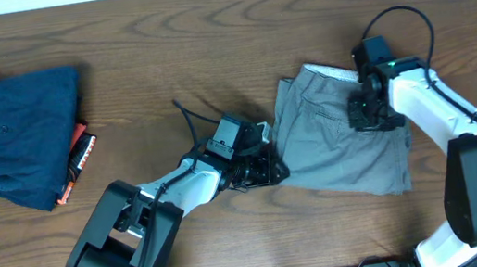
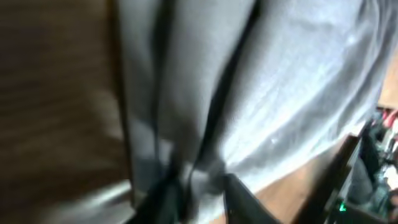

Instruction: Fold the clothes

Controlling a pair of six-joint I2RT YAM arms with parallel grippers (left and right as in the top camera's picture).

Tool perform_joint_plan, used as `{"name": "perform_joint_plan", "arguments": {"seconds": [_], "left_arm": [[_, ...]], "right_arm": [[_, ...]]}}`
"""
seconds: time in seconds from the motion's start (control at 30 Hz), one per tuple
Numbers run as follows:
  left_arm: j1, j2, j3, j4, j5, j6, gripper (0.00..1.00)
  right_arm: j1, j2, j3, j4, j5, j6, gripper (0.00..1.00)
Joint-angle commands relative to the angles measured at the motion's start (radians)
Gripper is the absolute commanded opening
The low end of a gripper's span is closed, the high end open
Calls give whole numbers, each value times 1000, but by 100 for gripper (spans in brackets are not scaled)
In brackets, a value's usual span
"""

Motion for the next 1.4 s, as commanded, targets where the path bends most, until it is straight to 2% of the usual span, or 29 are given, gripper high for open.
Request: {"name": "perform_joint_plan", "arguments": {"seconds": [0.0,0.03,0.07,0.23,0.47,0.73,0.93,1.3,1.37], "left_arm": [[5,-35,-11,1,32,-15,55],[10,-56,-11,25,10,-15,70],[14,-76,-11,48,-26,-14,98],[18,-135,-11,238,-271,10,98],[19,-57,-4,415,-313,69,98],[37,127,143,409,-303,95,98],[30,238,261,385,-195,93,98],[-59,307,268,326,-196,120,99],[-77,308,268,326,-208,134,88]], "right_arm": [[-28,6,8,-11,45,-2,31],[-29,6,8,-13,46,-2,31],[-29,6,8,-14,45,-10,31],[-29,6,8,-13,37,-12,32],[-29,6,8,-13,11,-12,31],[-29,6,8,-13,-4,-12,32],[-28,6,8,-12,-4,-12,32],[-27,6,8,-2,-7,-11,32],[-27,6,8,-3,-6,-12,32]]}}
